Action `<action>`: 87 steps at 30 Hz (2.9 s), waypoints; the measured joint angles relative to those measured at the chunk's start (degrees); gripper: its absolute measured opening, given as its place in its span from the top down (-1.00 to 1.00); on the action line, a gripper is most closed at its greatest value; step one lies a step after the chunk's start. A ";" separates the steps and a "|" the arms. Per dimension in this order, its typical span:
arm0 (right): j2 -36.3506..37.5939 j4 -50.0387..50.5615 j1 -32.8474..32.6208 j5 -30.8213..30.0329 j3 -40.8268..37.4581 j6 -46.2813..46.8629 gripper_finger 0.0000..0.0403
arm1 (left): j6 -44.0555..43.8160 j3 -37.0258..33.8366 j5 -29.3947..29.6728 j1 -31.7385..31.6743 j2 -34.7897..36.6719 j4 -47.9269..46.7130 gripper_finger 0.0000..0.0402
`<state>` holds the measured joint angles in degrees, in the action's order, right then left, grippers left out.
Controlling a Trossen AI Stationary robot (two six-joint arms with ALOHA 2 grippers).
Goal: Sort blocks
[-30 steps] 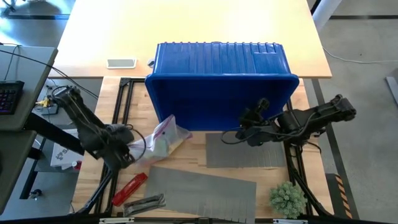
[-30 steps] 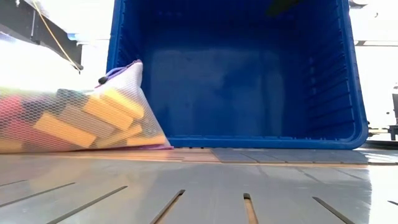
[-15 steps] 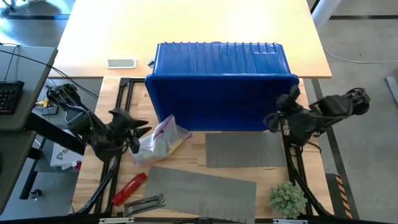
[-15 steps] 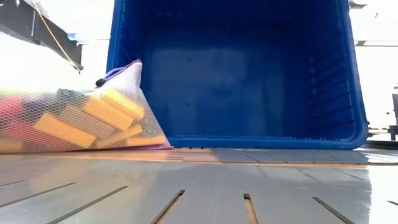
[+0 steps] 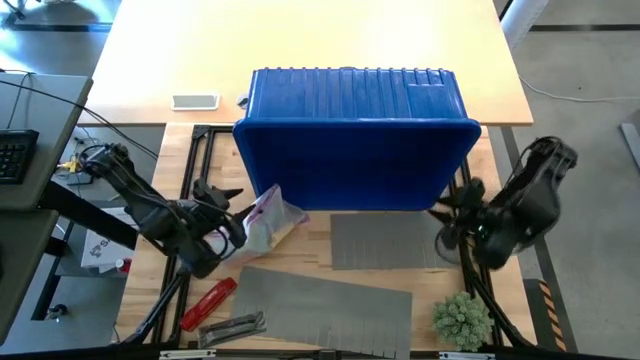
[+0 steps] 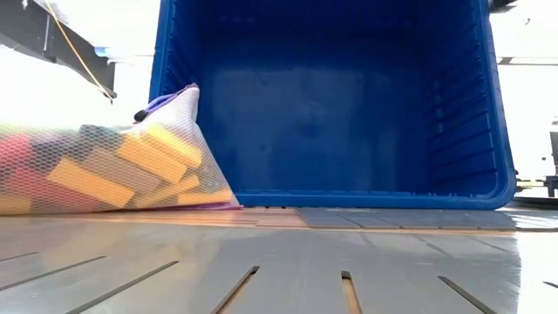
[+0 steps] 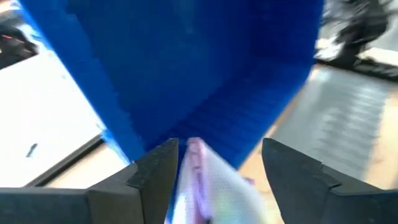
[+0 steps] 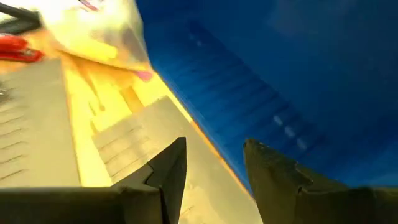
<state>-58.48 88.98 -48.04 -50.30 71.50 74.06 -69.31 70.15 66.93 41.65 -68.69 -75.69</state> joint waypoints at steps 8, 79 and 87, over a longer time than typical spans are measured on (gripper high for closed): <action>-5.89 0.95 -3.70 -1.73 -16.90 30.42 0.28 | -9.37 -0.04 1.83 -1.75 -6.11 -12.77 -0.13; 14.19 -0.22 19.66 -24.91 -5.31 -13.97 -0.42 | 25.99 -0.06 5.56 -37.00 -5.37 5.29 -0.13; 13.80 -2.76 24.69 -25.57 -18.76 1.26 -0.42 | 31.04 4.31 4.04 -35.19 -5.33 8.73 -0.13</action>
<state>-44.68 86.22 -23.35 -75.88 52.74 75.33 -38.27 74.46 70.97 6.45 -74.02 -66.95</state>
